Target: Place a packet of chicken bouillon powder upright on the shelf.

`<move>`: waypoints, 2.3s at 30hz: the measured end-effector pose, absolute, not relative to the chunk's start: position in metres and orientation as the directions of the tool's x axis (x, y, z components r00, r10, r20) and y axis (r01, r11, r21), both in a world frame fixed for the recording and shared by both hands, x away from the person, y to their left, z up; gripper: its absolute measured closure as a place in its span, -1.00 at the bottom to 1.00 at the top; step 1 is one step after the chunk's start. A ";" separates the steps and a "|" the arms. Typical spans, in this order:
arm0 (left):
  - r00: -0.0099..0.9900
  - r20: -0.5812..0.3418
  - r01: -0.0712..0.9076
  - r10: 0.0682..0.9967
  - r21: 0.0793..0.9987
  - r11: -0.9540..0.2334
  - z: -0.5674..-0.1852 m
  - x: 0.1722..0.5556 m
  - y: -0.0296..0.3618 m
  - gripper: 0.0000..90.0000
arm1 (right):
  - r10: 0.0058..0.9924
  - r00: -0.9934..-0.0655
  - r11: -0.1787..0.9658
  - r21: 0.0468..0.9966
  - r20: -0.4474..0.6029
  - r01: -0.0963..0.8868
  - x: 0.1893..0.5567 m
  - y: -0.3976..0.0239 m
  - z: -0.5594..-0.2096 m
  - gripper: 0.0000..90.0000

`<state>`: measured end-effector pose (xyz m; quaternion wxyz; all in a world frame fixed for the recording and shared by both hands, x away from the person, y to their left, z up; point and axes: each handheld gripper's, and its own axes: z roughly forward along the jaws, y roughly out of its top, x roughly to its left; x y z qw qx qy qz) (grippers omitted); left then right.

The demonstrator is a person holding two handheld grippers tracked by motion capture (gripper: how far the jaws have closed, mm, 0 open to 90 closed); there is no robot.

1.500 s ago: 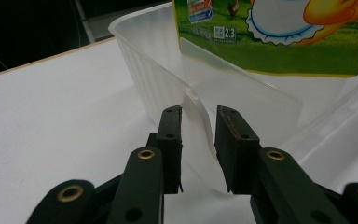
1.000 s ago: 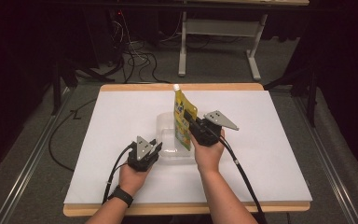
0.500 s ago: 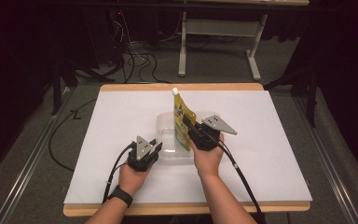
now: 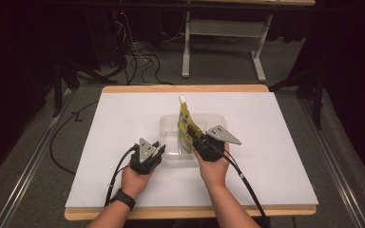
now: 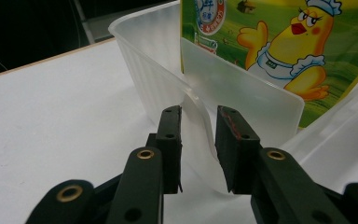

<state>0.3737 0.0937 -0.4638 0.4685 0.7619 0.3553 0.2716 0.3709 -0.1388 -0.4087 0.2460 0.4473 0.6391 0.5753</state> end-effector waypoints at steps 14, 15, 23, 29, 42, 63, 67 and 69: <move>0.609 0.046 0.313 0.792 0.903 -0.293 -0.461 0.374 0.097 0.02 | 0.847 -0.504 -0.001 0.950 0.166 0.311 0.370 -0.138 -0.402 0.10; 0.610 0.042 0.316 0.791 0.903 -0.291 -0.460 0.374 0.098 0.02 | 0.847 -0.504 -0.001 0.950 0.166 0.311 0.370 -0.138 -0.402 0.10; 0.628 0.007 0.325 0.779 0.906 -0.270 -0.449 0.363 0.110 -0.28 | 0.844 -0.525 0.073 0.945 0.111 0.318 0.361 -0.147 -0.402 -0.36; 0.629 -0.003 0.338 0.777 0.901 -0.270 -0.443 0.356 0.126 -0.34 | 0.836 -0.543 0.129 0.936 0.074 0.326 0.346 -0.166 -0.403 -0.48; 0.584 0.060 0.362 0.809 0.873 -0.326 -0.435 0.340 0.182 -0.49 | 0.902 -0.429 0.128 0.921 0.046 0.367 0.310 -0.279 -0.410 -0.52; 0.578 0.056 0.339 0.814 0.891 -0.303 -0.442 0.320 0.196 -0.44 | 0.947 -0.313 0.067 0.909 0.072 0.412 0.297 -0.322 -0.437 -0.52; 0.567 0.039 0.348 0.823 0.894 -0.282 -0.441 0.321 0.199 -0.43 | 0.948 -0.311 0.067 0.906 0.073 0.417 0.295 -0.322 -0.437 -0.51; 0.563 0.037 0.347 0.826 0.896 -0.276 -0.441 0.321 0.198 -0.43 | 0.948 -0.309 0.066 0.907 0.073 0.415 0.294 -0.324 -0.438 -0.51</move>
